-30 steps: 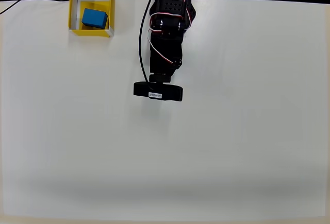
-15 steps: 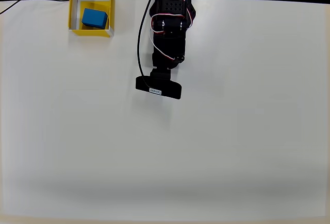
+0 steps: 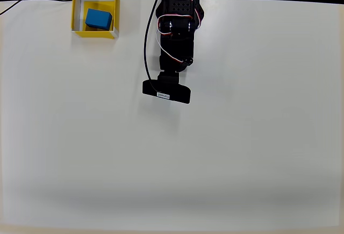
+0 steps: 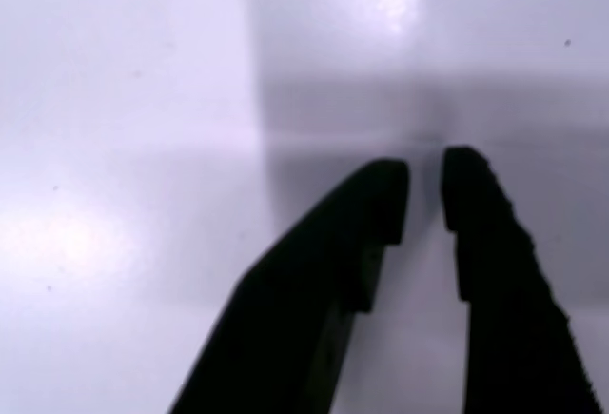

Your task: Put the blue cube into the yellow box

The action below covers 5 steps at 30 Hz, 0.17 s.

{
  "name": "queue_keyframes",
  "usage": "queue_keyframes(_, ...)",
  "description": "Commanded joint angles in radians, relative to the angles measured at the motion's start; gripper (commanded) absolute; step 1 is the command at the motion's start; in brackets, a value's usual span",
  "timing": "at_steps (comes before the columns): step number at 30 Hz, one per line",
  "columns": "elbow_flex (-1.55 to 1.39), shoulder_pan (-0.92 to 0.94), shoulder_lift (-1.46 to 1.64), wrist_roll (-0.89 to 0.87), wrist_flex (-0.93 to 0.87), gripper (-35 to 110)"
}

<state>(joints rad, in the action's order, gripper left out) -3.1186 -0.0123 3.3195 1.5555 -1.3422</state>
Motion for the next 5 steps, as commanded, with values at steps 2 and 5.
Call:
queue_keyframes(2, -0.026, -0.012, 0.021, 0.008, -0.009, 1)
queue_keyframes(5, -0.026, -0.012, 0.021, 0.008, -0.009, 1)
